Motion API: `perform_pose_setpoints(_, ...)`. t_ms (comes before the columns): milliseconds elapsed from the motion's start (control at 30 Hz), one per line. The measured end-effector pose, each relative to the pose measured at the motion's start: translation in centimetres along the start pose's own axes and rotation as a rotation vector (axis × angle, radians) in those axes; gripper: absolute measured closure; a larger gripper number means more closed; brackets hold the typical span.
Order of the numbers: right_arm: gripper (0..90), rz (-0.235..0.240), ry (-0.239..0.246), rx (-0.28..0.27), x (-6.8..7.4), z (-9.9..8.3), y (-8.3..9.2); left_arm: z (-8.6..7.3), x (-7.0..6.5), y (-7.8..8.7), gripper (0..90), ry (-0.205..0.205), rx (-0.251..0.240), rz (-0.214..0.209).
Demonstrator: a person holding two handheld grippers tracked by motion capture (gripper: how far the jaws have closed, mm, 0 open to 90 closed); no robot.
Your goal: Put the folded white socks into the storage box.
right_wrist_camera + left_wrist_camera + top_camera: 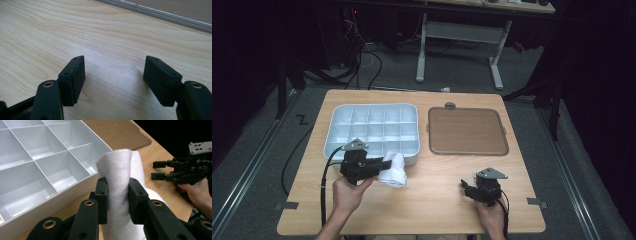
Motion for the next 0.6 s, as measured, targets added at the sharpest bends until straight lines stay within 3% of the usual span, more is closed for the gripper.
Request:
perform_pose_setpoints(467, 34.2, 0.0, -0.001, 0.0, 0.0, 0.0, 0.0, 1.4, 0.3, 0.4, 72.9, -0.002, -0.022, 0.003)
perform_pose_setpoints(600, 34.3, 0.0, -0.001, 0.0, 0.0, 0.0, 0.0, 2.1, 0.5, 0.4, 72.9, 0.018, -0.035, 0.006)
Point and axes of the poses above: each handheld gripper's, and its own axes: y roughly backward along the jaws, z roughly out of its top, x roughly to its left, the point moved 9 cm from there along -y, roughly forward along the jaws, and after that the axes turned 1 degree about z, right-handed, at the moved point
